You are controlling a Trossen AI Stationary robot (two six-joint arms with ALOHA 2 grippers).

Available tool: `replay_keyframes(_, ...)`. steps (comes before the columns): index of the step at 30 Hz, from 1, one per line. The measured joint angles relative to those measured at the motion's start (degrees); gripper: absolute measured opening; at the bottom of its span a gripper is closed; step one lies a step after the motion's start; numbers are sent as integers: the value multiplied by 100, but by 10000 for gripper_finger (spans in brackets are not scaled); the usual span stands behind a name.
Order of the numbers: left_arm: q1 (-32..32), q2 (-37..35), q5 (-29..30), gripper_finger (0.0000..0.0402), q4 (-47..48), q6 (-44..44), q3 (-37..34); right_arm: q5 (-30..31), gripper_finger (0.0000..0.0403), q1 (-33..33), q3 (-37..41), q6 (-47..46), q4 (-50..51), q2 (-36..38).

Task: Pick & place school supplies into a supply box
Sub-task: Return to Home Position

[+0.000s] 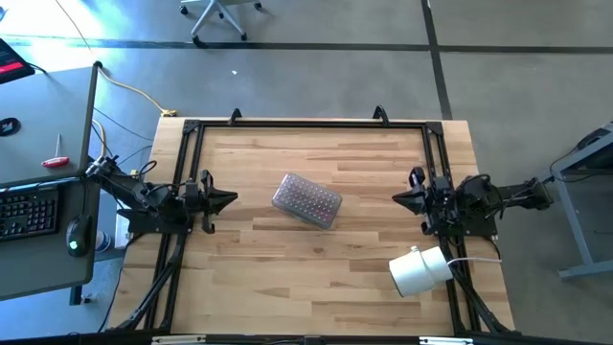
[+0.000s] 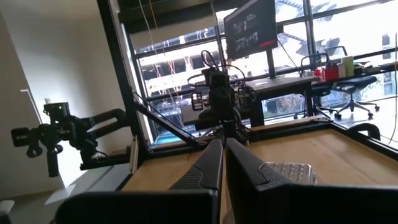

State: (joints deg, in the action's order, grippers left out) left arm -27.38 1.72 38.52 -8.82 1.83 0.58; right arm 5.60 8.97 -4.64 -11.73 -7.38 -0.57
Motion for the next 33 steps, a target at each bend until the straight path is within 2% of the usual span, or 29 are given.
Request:
replay_keyframes(17, 0, 0, 0, 62, -2, 0, 0, 25, 0, 2, 0, -112, 202, 25)
replay_keyframes(25, 0, 0, 2, 62, -1, 2, 0, 65, 0, 2, 404, 2, -684, 27)
replay_keyframes(33, 0, 0, 2, 62, -1, 1, 0, 24, 0, 2, 398, 17, -135, 27)
